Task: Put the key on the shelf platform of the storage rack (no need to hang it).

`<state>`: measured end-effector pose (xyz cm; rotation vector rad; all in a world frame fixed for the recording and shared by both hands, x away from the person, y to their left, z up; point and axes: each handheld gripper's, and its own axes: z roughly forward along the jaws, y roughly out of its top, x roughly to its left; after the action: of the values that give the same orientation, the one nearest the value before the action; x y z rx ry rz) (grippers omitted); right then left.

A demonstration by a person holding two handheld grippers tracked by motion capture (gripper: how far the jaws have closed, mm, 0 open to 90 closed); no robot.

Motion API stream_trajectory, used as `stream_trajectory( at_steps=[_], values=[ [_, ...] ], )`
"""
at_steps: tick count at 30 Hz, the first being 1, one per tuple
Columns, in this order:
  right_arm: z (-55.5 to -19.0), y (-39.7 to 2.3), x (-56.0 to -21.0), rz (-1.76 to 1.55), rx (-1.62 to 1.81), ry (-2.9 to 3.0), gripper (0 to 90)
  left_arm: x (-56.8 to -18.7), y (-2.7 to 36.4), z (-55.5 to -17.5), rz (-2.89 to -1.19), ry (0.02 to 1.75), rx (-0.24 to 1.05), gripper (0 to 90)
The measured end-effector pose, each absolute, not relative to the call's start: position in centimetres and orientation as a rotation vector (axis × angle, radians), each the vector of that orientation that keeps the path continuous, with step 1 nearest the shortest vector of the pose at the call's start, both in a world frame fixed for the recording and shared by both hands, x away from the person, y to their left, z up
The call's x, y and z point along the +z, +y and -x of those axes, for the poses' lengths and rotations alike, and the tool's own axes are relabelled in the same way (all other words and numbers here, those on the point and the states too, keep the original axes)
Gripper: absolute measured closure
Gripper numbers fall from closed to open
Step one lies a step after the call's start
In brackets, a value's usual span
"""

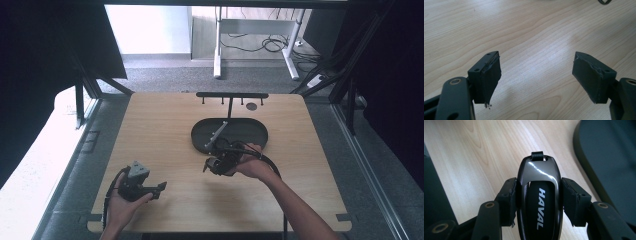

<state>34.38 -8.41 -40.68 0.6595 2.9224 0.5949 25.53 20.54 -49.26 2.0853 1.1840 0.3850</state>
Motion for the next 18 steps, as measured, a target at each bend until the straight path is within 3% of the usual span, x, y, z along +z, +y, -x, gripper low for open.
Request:
stream_trajectory(
  at_steps=[18],
  values=[
    [-38.1,-9.2,-39.4,-0.734,0.605,2.88,49.3,-49.4,20.4,-25.6,-2.086,1.189,0.382,23.2]
  ],
)
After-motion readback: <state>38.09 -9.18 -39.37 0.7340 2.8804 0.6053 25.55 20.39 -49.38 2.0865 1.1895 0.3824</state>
